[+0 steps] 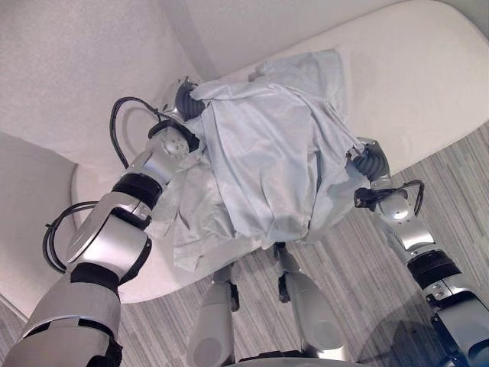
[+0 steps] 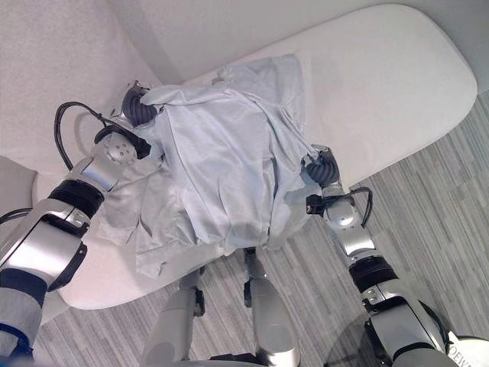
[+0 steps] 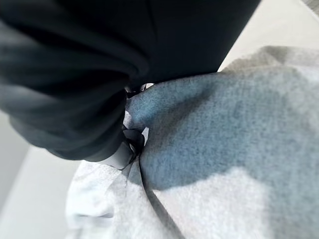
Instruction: Hang the clothes on the sofa on the clothes rack.
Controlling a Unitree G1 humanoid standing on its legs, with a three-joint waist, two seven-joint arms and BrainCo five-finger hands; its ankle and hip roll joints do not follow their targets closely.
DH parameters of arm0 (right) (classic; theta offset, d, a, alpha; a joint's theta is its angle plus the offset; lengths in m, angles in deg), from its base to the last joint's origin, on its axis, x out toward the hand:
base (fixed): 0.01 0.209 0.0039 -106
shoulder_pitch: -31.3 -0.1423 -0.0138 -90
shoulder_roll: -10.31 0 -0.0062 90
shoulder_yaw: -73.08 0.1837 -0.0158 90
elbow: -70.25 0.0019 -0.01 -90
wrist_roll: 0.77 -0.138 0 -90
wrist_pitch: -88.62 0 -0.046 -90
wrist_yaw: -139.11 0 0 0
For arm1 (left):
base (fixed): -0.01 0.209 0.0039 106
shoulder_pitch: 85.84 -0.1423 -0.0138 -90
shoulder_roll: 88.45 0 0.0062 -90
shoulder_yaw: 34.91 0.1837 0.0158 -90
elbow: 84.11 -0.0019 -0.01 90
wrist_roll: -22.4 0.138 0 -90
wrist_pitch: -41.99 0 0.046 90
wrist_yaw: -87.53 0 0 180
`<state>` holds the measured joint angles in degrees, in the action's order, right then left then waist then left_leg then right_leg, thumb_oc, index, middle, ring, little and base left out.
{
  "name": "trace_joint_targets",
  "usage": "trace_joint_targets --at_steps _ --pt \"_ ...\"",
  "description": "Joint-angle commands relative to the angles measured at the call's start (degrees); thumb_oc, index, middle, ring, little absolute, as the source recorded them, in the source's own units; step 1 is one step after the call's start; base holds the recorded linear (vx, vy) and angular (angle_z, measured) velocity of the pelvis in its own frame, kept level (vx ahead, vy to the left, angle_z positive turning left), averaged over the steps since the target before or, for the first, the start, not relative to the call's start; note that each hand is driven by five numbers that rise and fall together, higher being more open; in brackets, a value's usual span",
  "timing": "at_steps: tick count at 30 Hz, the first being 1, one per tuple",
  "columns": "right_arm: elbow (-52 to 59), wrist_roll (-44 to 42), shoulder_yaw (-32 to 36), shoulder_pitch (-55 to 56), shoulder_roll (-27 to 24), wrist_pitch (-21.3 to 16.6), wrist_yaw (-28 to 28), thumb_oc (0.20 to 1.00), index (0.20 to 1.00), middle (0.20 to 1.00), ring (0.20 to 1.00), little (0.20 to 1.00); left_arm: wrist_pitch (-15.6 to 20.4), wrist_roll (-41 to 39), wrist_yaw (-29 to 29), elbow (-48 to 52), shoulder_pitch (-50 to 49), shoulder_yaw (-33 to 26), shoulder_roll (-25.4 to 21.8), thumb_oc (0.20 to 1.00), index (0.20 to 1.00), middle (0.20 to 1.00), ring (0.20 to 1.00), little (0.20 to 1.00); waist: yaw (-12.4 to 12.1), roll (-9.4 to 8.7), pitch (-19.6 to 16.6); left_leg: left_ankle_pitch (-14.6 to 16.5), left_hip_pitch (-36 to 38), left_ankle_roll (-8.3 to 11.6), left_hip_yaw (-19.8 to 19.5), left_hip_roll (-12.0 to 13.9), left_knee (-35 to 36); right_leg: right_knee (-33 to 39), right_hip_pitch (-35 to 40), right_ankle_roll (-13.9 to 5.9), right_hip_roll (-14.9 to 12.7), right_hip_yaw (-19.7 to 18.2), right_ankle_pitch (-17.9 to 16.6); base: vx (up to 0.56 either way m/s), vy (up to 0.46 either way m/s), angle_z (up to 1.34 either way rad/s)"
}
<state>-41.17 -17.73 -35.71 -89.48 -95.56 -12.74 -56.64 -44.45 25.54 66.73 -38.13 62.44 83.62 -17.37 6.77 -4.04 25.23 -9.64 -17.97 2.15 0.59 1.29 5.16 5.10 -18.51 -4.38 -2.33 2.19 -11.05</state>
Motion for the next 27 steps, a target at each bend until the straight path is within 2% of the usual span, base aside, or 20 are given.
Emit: trace_joint_targets --at_steps 1,6,7,8,17,20,22,24,25,26,27 --pt "3.25 4.43 3.72 1.93 1.15 -2.67 -3.28 0.2 0.2 0.2 0.2 0.2 2.67 -2.21 -4.49 0.97 -2.42 -2.3 0.86 0.2 0.2 0.2 0.2 0.2 -2.26 0.59 -6.01 7.8 6.22 1.44 -2.42 1.08 -0.16 -0.1 1.31 -7.16 -3.85 -0.25 2.0 0.07 -0.013 0.0" --pt "8.91 10.02 6.11 2.42 0.09 -1.76 -4.31 0.2 0.2 0.2 0.2 0.2 3.34 -1.53 -6.26 11.48 -9.98 -7.82 1.75 0.2 0.2 0.2 0.2 0.2 -3.23 1.87 -10.17 9.77 11.44 1.46 -1.8 1.12 -0.16 -0.1 6.15 -7.06 -4.58 0.55 3.76 0.14 -0.012 0.02" --pt "11.71 11.87 7.35 2.79 -0.48 -1.24 -4.14 0.2 0.2 0.2 0.2 0.2 3.49 -1.0 -6.38 15.75 -12.68 -9.65 2.12 0.2 0.2 0.2 0.2 0.2 -3.58 2.5 -12.13 10.48 13.35 1.4 -1.7 0.98 -0.16 -0.1 8.13 -7.13 -4.79 0.97 4.32 0.13 0.002 0.11" --pt "11.93 11.93 7.34 3.0 -0.5 -1.11 -4.12 0.2 0.2 0.2 0.2 0.2 3.33 -0.92 -6.34 16.1 -13.02 -9.81 2.14 0.2 0.2 0.2 0.2 0.2 -3.55 2.56 -12.12 10.55 13.52 1.39 -1.69 1.0 -0.16 -0.1 8.29 -7.13 -4.77 0.97 4.37 0.14 0.005 0.09" --pt "17.22 17.41 11.84 3.51 -4.88 0.48 -4.35 0.2 0.2 0.2 0.2 0.2 2.9 2.41 -8.26 29.12 -20.59 -18.09 -0.25 0.2 0.2 0.2 0.2 0.2 -6.18 4.45 -19.9 12.34 19.1 0.31 -2.12 -0.79 -0.16 -0.1 14.51 -7.66 -7.03 3.23 4.92 0.07 0.019 0.05" --pt "17.78 18.69 12.76 3.91 -5.75 0.82 -4.6 0.2 0.2 0.2 0.2 0.2 2.27 4.17 -8.27 30.96 -22.12 -19.64 -1.44 0.2 0.2 0.2 0.2 0.2 -6.85 4.74 -21.09 12.69 20.11 -0.09 -2.55 -1.4 -0.16 -0.44 15.46 -7.84 -7.63 3.52 5.02 0.01 0.005 0.0" --pt "18.57 20.92 14.71 4.42 -6.7 1.19 -6.31 0.2 0.2 0.2 0.2 0.2 2.0 6.38 -7.69 32.31 -22.29 -19.44 -2.92 0.2 0.2 0.2 0.2 0.2 -7.04 5.2 -21.18 11.93 20.53 -0.64 -5.23 -1.88 -0.16 -7.25 15.22 -7.64 -7.17 -0.89 8.53 -0.04 -0.048 0.15" --pt "18.79 21.18 15.98 4.11 -7.43 1.31 -6.72 0.2 0.2 0.2 0.2 0.2 2.13 6.99 -7.2 32.68 -21.82 -19.02 -3.41 0.2 0.2 0.2 0.2 0.2 -7.1 5.16 -21.63 10.65 20.11 -0.66 -7.3 -1.91 -0.16 -9.45 15.07 -7.65 -5.89 -5.54 9.77 -0.07 -0.07 0.55" --pt "18.81 21.17 16.03 4.13 -7.44 1.32 -6.71 0.2 0.2 0.2 0.2 0.2 2.1 7.0 -7.18 32.72 -21.81 -19.02 -3.39 0.2 0.2 0.2 0.2 0.2 -7.15 5.15 -21.58 10.66 20.15 -0.64 -7.28 -1.91 -0.16 -9.73 14.97 -7.63 -5.89 -5.59 9.94 0.0 -0.143 0.8" --pt "18.76 21.26 16.65 3.19 -8.17 1.16 -7.36 0.2 0.2 0.2 0.2 0.2 2.01 7.62 -6.61 32.79 -22.02 -18.89 -4.06 0.2 0.2 0.2 0.2 0.2 -8.19 4.64 -22.46 10.23 20.62 -0.21 -8.95 -1.83 -0.16 -9.06 16.6 -6.96 -5.59 -6.86 10.78 0.01 -0.179 0.9" --pt "19.2 21.15 17.42 3.01 -8.68 1.09 -7.36 0.2 0.2 0.2 0.2 0.2 2.07 8.13 -6.27 33.27 -22.5 -19.25 -4.51 0.2 0.2 0.2 0.2 0.2 -8.89 4.27 -23.17 9.95 20.63 0.16 -9.76 -1.64 -0.16 -8.02 17.97 -6.4 -5.8 -5.73 11.83 0.01 -0.264 0.75"
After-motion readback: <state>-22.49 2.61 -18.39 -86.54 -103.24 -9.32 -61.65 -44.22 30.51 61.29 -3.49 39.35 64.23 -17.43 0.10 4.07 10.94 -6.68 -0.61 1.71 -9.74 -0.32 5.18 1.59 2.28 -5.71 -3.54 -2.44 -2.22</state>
